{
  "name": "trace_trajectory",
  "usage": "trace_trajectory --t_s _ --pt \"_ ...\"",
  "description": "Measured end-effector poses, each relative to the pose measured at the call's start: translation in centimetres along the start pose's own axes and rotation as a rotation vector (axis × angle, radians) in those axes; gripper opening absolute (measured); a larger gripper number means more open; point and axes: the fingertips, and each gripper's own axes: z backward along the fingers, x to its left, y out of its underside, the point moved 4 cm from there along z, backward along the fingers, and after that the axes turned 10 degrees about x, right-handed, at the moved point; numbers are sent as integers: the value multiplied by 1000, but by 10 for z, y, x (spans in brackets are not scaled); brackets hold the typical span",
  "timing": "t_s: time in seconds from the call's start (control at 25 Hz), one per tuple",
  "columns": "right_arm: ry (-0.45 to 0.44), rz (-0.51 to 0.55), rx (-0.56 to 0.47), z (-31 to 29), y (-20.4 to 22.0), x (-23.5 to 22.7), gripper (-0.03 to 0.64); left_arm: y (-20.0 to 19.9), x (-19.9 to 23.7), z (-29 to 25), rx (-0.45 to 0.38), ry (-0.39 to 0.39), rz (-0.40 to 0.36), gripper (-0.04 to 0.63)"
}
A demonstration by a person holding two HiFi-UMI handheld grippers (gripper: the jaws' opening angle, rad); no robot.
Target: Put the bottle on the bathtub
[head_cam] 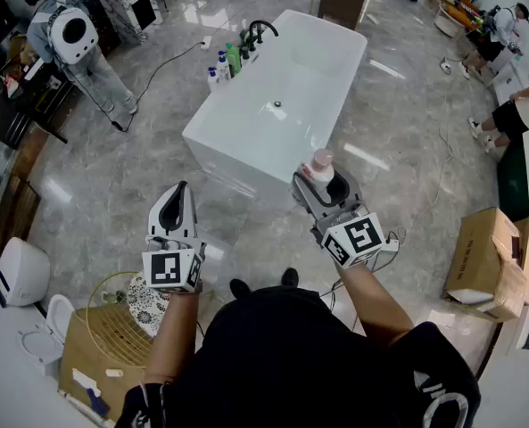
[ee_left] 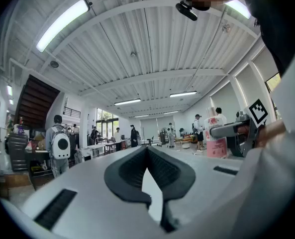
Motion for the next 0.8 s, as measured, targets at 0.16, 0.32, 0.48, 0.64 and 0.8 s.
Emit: trace_trajectory --t_s 0.16,0.32,0.48,0.64,0.8 --pt "-18 -13 -15 0 -1 3 232 6 4 2 4 -12 -9 9" --pt "-29 -7 -13 -2 0 10 230 13 10 6 6 -16 -4 9" --pt "-48 -26 -6 -10 0 22 230 18 22 13 9 -18 -1 9" --pt "-50 -23 5 -25 0 38 230 24 42 20 4 -18 5 9" --pt "-59 -8 25 -44 4 57 230 34 67 26 2 -18 12 8"
